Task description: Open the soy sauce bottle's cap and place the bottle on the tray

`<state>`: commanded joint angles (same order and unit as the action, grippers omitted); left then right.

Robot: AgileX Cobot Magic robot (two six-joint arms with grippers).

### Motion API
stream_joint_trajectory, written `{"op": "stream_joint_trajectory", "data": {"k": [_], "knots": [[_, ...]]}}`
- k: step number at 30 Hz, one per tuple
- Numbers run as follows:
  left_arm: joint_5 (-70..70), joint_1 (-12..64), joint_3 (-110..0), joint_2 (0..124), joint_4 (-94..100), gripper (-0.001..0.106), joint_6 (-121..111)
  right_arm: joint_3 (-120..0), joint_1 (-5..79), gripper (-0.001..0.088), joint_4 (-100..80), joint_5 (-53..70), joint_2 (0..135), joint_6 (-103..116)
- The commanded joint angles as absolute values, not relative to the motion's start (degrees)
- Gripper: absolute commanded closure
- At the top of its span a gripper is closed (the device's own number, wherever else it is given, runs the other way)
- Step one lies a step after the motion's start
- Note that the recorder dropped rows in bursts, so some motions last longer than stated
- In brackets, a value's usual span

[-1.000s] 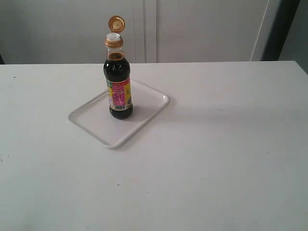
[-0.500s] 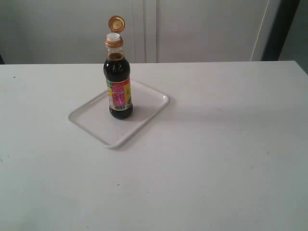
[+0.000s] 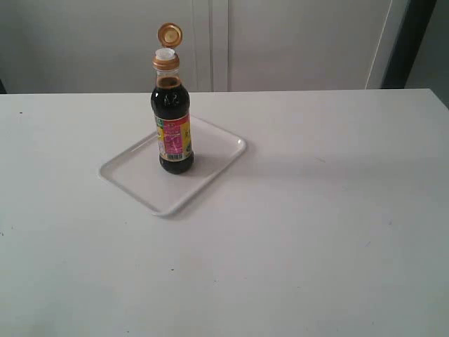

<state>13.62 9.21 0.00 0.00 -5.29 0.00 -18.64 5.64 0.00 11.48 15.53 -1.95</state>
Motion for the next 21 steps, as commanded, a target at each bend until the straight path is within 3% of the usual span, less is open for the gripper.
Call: {"op": "stream_joint_trajectory", "data": {"k": [21], "knots": [[13.6,9.2,0.0,0.0,-5.3,0.105,0.0,0.0,5.6,0.0868,0.6,13.0,1.7,-2.3]]}}
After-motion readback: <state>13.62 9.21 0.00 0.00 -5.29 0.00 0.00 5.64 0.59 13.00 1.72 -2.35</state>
